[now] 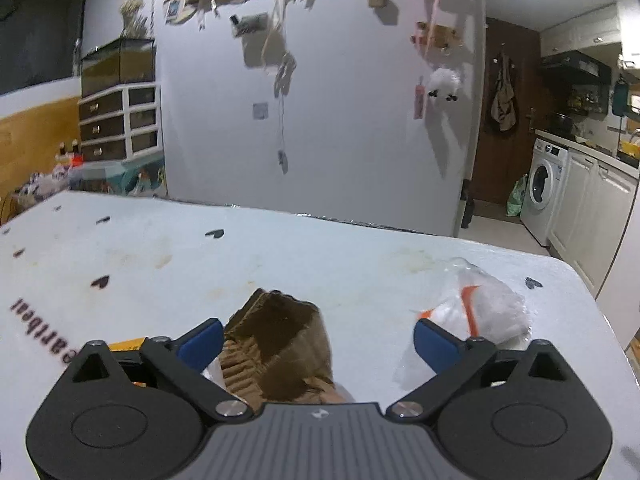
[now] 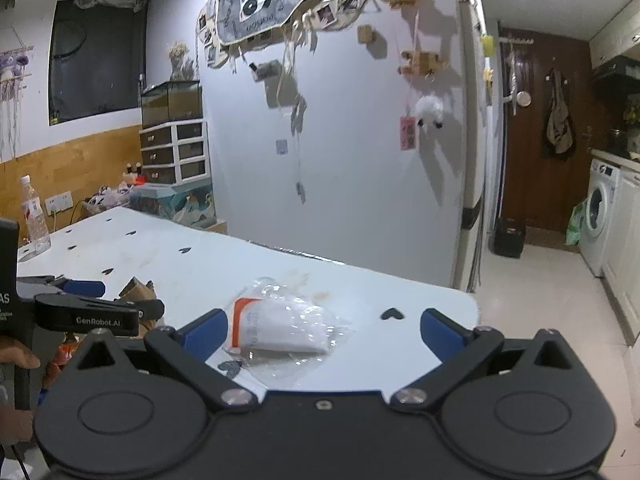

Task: Collect trash
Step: 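Grasp the brown cardboard piece with the left gripper while the right grasps the clear packet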

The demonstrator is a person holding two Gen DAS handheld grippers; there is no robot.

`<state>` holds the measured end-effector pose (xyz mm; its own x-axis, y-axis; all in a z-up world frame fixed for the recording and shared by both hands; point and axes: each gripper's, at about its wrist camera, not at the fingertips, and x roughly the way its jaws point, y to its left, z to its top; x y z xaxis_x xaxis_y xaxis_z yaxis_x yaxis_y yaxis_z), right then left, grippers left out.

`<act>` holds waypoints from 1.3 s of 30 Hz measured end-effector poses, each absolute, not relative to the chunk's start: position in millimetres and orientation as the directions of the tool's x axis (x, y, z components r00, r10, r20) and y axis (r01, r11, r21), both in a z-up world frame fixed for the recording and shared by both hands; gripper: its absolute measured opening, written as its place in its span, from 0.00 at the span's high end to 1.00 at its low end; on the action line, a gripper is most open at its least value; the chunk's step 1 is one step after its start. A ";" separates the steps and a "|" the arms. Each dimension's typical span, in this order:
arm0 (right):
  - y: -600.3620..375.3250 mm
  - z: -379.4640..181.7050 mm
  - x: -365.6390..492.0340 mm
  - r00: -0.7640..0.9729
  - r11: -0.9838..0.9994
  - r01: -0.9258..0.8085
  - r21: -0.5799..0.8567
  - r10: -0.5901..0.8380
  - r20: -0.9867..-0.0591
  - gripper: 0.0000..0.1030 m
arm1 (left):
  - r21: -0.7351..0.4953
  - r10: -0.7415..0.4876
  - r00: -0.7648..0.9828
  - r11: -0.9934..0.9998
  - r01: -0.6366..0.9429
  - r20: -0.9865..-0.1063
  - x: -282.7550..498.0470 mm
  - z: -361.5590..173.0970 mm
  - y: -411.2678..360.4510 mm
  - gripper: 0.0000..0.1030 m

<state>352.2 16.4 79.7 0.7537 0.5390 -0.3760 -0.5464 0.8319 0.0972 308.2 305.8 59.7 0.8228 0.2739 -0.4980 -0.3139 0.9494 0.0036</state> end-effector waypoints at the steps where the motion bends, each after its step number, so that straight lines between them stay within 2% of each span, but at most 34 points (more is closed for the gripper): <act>1: 22.8 79.0 355.7 0.747 0.828 -0.552 0.096 0.542 -0.385 0.00 | -0.005 0.267 0.823 0.950 -0.312 -0.501 309.6 60.2 307.8 0.05; 4: 40.1 77.4 367.3 0.732 0.821 -0.564 0.091 0.547 -0.405 0.00 | -0.018 0.242 0.823 0.956 -0.293 -0.513 316.5 59.2 310.1 0.06; 14: 84.7 64.0 409.9 0.685 0.817 -0.563 0.124 0.544 -0.485 0.00 | 0.019 0.227 0.779 0.964 -0.266 -0.585 336.0 40.5 319.1 0.24; 19: 104.8 53.3 425.5 0.672 0.823 -0.547 0.154 0.542 -0.505 0.00 | -0.003 0.200 0.785 0.968 -0.249 -0.586 335.8 39.2 321.7 0.32; 26: 132.5 48.1 446.6 0.656 0.849 -0.465 0.249 0.520 -0.547 0.00 | -0.055 0.149 0.803 0.974 -0.220 -0.577 335.1 38.8 323.6 0.60; 29: 146.6 45.9 454.2 0.656 0.868 -0.423 0.262 0.492 -0.572 0.00 | -0.063 0.134 0.806 0.976 -0.208 -0.577 335.6 37.5 322.4 0.64; 33: 160.6 35.7 460.2 0.659 0.900 -0.383 0.207 0.423 -0.622 0.00 | -0.089 0.095 0.816 0.980 -0.176 -0.570 335.8 36.6 318.9 0.72; 36: 161.1 27.9 458.6 0.661 0.918 -0.361 0.163 0.375 -0.651 0.02 | -0.094 0.085 0.820 0.982 -0.167 -0.566 336.1 36.6 316.9 0.76; 39: 157.9 29.5 452.8 0.652 0.901 -0.413 0.135 0.395 -0.647 0.14 | -0.099 0.081 0.826 0.982 -0.163 -0.558 335.3 37.6 316.9 0.79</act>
<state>452.8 157.9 29.5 0.6520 0.3955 -0.6469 -0.4129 0.9008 0.1345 335.3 316.9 37.6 0.8257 0.0806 -0.5584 -0.1627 0.9817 -0.0990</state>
